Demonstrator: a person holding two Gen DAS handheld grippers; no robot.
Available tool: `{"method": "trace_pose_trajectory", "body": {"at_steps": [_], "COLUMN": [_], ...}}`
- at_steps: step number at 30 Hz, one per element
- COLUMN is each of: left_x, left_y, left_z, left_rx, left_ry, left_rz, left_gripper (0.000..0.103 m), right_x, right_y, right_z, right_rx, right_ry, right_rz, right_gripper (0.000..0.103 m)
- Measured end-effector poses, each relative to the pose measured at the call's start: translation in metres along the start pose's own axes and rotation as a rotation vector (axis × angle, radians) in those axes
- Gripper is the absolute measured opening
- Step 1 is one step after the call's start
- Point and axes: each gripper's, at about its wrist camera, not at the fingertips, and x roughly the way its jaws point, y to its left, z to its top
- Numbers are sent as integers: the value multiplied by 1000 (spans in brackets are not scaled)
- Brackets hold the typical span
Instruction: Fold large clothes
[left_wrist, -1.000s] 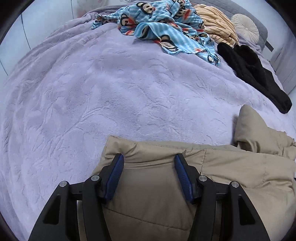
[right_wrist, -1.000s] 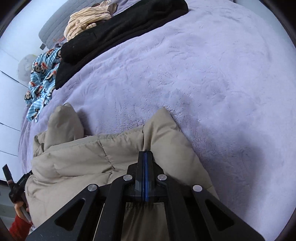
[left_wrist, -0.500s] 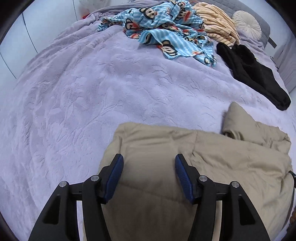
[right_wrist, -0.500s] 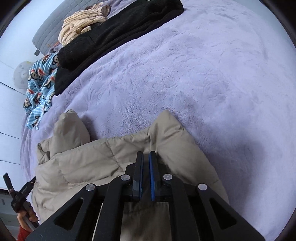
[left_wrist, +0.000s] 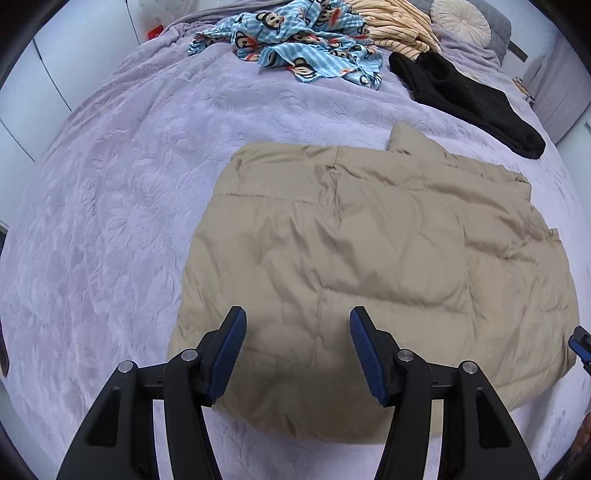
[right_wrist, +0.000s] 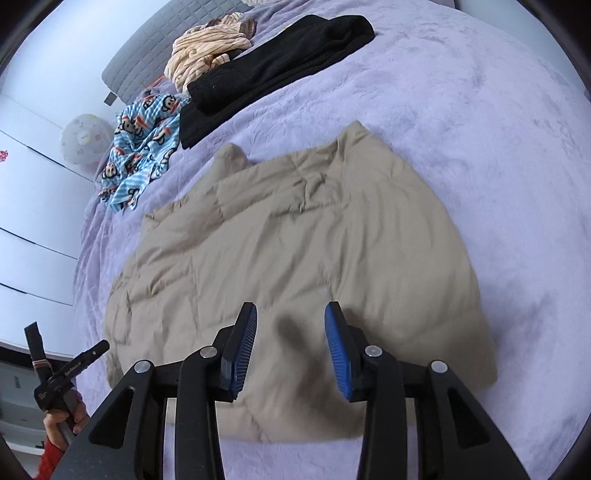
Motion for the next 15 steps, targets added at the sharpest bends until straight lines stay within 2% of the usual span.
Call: {"method": "trace_pose_trajectory", "body": {"at_steps": [2,8,9,10,11,12,15], "left_x": [-4,-9,-10,-12,-13,-17,-22], "left_y": [-2,-4,-4,-5,-5,-6,-10], "left_z": [-12,-41,-44,-47,-49,-51,-55], "left_rx": [-2,-57,-69,-76,-78,-74,-45], "left_ry": [13,82,86,89,84,67,57], "left_rz": [-5,-61,-75,-86,-85,-76,-69], "left_gripper": [60,60,64,73,93,100,100], "right_x": [-3,-9,-9,-9,-10,-10,-12], "right_y": [-3,-11,-12,-13,-14,-14,-15], "right_z": [-22,-69,-73,-77,-79,-82,-85], "right_rx": [31,118,133,146,154,162,178], "right_ry": [31,78,82,88,93,97,105], "right_rz": [15,31,34,33,30,27,24], "right_gripper": [50,59,59,59,59,59,64]}}
